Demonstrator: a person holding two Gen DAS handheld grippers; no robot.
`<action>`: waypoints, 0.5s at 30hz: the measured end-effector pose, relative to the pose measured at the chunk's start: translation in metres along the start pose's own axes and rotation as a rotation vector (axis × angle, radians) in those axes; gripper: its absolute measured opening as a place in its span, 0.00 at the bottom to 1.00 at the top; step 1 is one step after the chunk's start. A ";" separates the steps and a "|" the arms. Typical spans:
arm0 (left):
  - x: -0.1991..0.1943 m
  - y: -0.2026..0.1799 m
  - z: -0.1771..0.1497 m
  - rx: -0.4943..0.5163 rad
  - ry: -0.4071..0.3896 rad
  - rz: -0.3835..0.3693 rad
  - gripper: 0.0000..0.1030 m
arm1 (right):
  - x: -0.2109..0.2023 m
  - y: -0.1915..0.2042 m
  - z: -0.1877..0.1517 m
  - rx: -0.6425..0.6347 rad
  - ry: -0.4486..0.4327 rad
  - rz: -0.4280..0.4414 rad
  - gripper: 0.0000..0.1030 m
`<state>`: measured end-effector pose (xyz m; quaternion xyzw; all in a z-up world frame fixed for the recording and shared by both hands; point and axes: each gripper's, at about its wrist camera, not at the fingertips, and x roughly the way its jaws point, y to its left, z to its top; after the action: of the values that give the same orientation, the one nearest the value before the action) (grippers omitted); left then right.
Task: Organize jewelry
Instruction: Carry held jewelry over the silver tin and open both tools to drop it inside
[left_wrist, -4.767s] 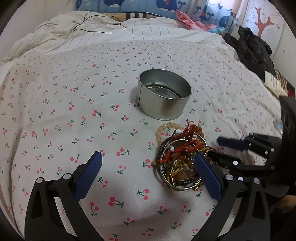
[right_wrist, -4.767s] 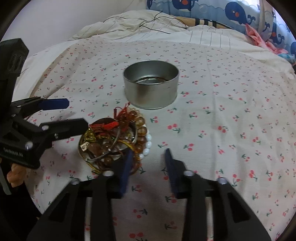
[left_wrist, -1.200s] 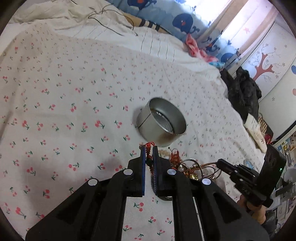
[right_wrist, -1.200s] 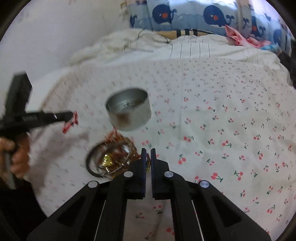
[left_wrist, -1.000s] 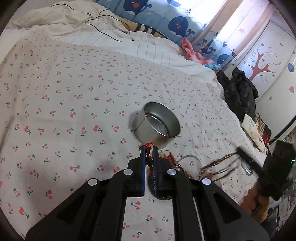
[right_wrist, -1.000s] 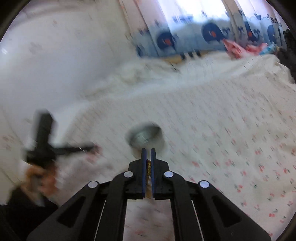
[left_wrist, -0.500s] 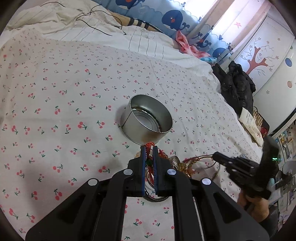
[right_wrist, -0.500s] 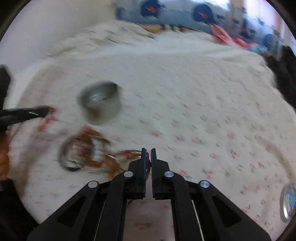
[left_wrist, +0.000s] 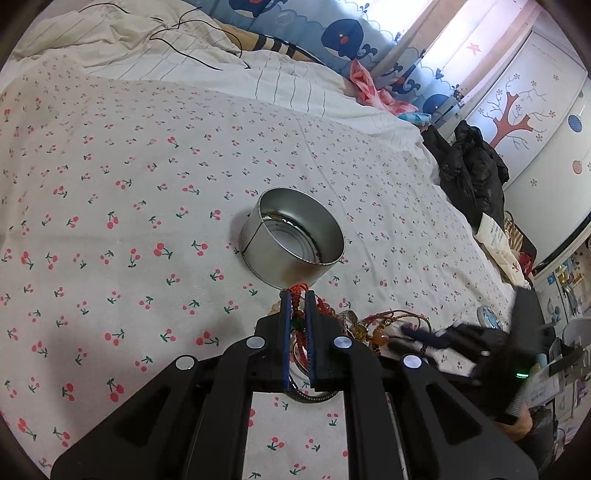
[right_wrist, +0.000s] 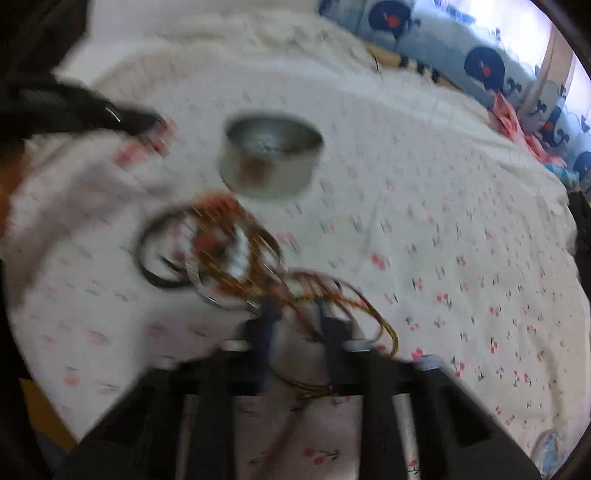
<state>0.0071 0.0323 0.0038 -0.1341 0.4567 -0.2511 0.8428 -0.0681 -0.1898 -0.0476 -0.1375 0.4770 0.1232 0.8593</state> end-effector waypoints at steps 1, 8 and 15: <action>-0.001 0.001 0.000 -0.002 -0.001 -0.001 0.06 | 0.001 -0.005 0.000 0.034 0.005 0.019 0.02; -0.006 -0.006 0.009 0.000 -0.018 -0.032 0.06 | -0.054 -0.047 0.014 0.295 -0.239 0.321 0.02; 0.007 -0.035 0.047 0.052 -0.054 -0.058 0.06 | -0.077 -0.078 0.052 0.470 -0.388 0.509 0.02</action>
<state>0.0391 -0.0013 0.0403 -0.1319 0.4233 -0.2833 0.8504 -0.0400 -0.2501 0.0533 0.2114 0.3400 0.2431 0.8835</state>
